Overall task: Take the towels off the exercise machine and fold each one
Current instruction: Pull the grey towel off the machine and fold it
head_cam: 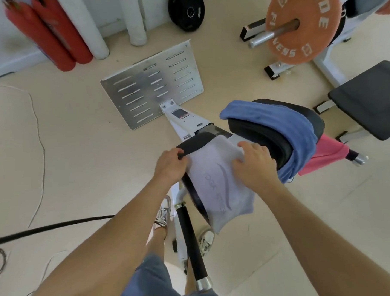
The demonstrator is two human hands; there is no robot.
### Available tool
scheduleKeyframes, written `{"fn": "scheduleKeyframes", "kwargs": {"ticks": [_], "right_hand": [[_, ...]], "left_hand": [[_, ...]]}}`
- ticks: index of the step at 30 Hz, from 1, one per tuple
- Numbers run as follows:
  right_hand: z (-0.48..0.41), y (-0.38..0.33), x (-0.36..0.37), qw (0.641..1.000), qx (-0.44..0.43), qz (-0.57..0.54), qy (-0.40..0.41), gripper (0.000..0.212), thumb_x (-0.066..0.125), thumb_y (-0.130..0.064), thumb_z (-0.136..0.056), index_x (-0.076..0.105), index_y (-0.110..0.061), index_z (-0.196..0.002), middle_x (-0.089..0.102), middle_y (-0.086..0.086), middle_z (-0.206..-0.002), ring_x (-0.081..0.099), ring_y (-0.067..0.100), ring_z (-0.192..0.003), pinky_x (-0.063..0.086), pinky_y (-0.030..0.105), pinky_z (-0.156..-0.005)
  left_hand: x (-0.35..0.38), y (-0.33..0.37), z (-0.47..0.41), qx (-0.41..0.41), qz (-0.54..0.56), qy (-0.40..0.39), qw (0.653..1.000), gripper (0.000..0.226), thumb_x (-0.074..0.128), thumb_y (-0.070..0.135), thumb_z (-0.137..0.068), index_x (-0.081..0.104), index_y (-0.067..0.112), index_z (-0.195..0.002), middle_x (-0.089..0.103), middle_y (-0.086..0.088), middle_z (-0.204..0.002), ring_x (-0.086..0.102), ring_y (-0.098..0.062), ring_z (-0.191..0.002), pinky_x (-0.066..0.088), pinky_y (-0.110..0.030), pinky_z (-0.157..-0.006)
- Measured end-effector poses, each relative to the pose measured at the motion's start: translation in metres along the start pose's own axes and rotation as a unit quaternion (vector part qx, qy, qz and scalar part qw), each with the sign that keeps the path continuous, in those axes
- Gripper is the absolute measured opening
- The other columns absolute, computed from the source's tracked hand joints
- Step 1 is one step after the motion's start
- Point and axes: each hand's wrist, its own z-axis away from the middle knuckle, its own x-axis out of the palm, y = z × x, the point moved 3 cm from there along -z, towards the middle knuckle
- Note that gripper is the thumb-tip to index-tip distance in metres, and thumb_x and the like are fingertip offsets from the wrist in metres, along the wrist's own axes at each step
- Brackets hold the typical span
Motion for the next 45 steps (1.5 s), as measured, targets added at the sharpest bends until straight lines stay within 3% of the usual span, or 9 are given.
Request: {"fn": "scheduleKeyframes", "kwargs": {"ticks": [3,5,9,20,25,29,34,39,45], "right_hand": [[-0.032,-0.017,-0.003,0.995,0.051,0.007,-0.081,0.045,0.047,-0.035,-0.091,0.047,-0.017,-0.131,0.055,0.007,-0.128,0.043,0.032,-0.123,0.033,0.046,-0.096],[-0.05,-0.017,-0.001,0.99,0.094,-0.012,-0.107,0.037,0.055,-0.034,-0.086,0.055,-0.017,-0.118,0.058,0.006,-0.115,0.047,0.032,-0.115,0.033,0.041,-0.085],[-0.071,-0.02,0.0,0.986,0.086,-0.05,-0.135,0.012,0.061,-0.017,-0.07,0.054,-0.016,-0.06,0.047,0.003,-0.065,0.045,0.026,-0.073,0.037,0.034,-0.063],[-0.099,-0.035,-0.003,0.952,-0.034,-0.079,-0.293,0.054,0.056,0.003,-0.076,0.057,-0.032,-0.117,0.058,0.009,-0.112,0.058,0.025,-0.091,0.052,0.038,-0.085],[-0.112,-0.054,-0.004,0.962,-0.064,0.058,-0.258,0.021,0.059,-0.009,-0.079,0.066,-0.018,-0.097,0.063,0.003,-0.094,0.06,0.021,-0.09,0.048,0.028,-0.077],[-0.12,-0.068,0.001,0.957,-0.062,0.138,-0.246,0.016,0.059,-0.017,-0.079,0.067,-0.015,-0.093,0.068,0.008,-0.092,0.063,0.025,-0.088,0.052,0.034,-0.077],[-0.113,-0.077,0.018,0.981,-0.127,0.106,-0.102,0.022,0.052,-0.008,-0.08,0.062,-0.019,-0.096,0.066,0.005,-0.091,0.061,0.025,-0.081,0.054,0.037,-0.071],[-0.097,-0.073,0.027,0.984,-0.171,0.006,-0.048,0.041,0.05,-0.017,-0.091,0.045,-0.021,-0.132,0.061,0.003,-0.11,0.059,0.025,-0.094,0.047,0.035,-0.072],[-0.044,-0.049,0.024,0.972,-0.181,0.147,0.023,0.041,0.043,-0.033,-0.096,0.043,-0.019,-0.135,0.05,0.005,-0.133,0.044,0.025,-0.121,0.039,0.039,-0.095]], "left_hand": [[0.009,0.005,0.002,-0.005,0.095,-0.06,0.994,0.003,0.062,0.018,-0.084,0.064,0.019,-0.086,0.06,-0.001,-0.088,0.056,-0.019,-0.083,0.042,-0.027,-0.074],[0.008,0.002,0.0,-0.034,0.16,-0.064,0.984,0.015,0.066,0.012,-0.08,0.059,0.021,-0.071,0.057,0.0,-0.075,0.054,-0.015,-0.07,0.043,-0.026,-0.066],[0.008,-0.006,-0.01,-0.063,0.208,-0.078,0.973,0.012,0.071,0.009,-0.076,0.065,0.007,-0.086,0.056,-0.002,-0.073,0.05,-0.015,-0.065,0.041,-0.026,-0.062],[0.009,-0.005,-0.03,-0.077,0.307,-0.181,0.931,0.015,0.081,0.022,-0.072,0.068,0.016,-0.076,0.06,0.0,-0.074,0.049,-0.015,-0.068,0.036,-0.024,-0.06],[0.006,-0.019,-0.035,-0.093,0.424,-0.161,0.886,0.02,0.076,0.011,-0.077,0.068,-0.001,-0.09,0.07,-0.012,-0.09,0.067,-0.021,-0.083,0.056,-0.028,-0.076],[0.007,-0.031,-0.033,-0.097,0.463,-0.158,0.867,0.007,0.072,0.004,-0.079,0.065,0.006,-0.078,0.07,-0.008,-0.08,0.068,-0.019,-0.074,0.056,-0.024,-0.066],[0.008,-0.046,-0.042,-0.102,0.442,-0.061,0.889,0.023,0.063,-0.005,-0.083,0.056,0.015,-0.074,0.057,-0.003,-0.069,0.057,-0.018,-0.068,0.055,-0.033,-0.071],[0.001,-0.052,-0.051,-0.116,0.376,-0.019,0.919,0.031,0.049,-0.005,-0.085,0.065,0.009,-0.109,0.061,-0.006,-0.08,0.055,-0.017,-0.067,0.049,-0.027,-0.064],[-0.002,-0.023,-0.078,-0.1,0.15,-0.104,0.978,0.045,0.068,0.049,-0.08,0.069,0.006,-0.093,0.06,-0.003,-0.083,0.054,-0.015,-0.071,0.043,-0.027,-0.066]]}}
